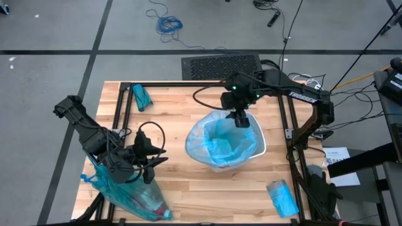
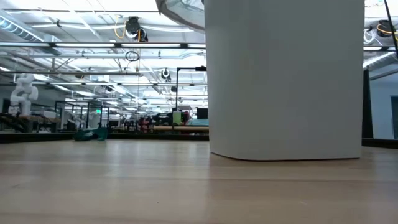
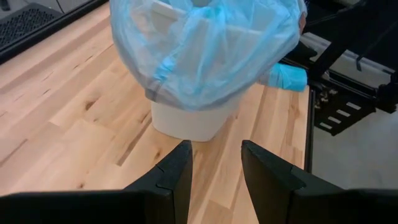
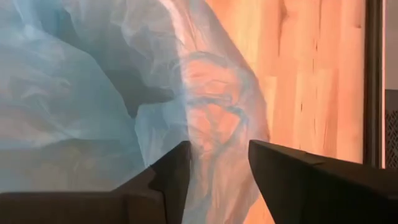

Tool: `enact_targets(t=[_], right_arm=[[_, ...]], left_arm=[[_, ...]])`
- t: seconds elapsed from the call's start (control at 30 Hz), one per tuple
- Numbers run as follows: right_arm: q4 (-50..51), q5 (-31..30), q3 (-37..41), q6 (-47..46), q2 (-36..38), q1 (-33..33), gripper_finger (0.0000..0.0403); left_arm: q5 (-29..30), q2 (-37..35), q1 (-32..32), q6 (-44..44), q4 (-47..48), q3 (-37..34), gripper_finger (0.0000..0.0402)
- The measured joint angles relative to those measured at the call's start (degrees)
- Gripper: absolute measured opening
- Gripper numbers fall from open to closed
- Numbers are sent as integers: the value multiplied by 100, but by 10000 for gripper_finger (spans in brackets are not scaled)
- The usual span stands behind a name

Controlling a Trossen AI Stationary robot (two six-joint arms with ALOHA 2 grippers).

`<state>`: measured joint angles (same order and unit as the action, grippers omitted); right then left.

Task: Place trash/remove bag and relplace
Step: Insert the new blue trash bag into the white trash bin

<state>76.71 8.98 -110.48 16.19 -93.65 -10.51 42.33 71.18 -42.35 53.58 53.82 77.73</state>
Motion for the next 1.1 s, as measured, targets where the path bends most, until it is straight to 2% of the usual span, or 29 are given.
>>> enact_targets(t=[0.17, 0.4, 0.5, 0.63, 0.9, 1.1], right_arm=[[266, 348, -2, 66, -49, -122, 157], [588, 487, 39, 146, -282, -100, 135], [498, 467, 42, -41, -415, -100, 101], [216, 470, 46, -223, -478, -97, 16], [-1066, 227, 50, -1367, -564, -110, 2], [-1585, -341, 50, -2747, -757, -150, 1]], left_arm=[[0, 0, 0, -30, 1, 0, 134], [20, 0, 0, -2, 118, 0, 134], [37, 2, 0, -2, 120, 0, 134], [44, 2, 0, -5, 125, 0, 134], [164, 2, 0, 2, 419, 0, 134], [356, 4, 0, 2, 633, 0, 134]])
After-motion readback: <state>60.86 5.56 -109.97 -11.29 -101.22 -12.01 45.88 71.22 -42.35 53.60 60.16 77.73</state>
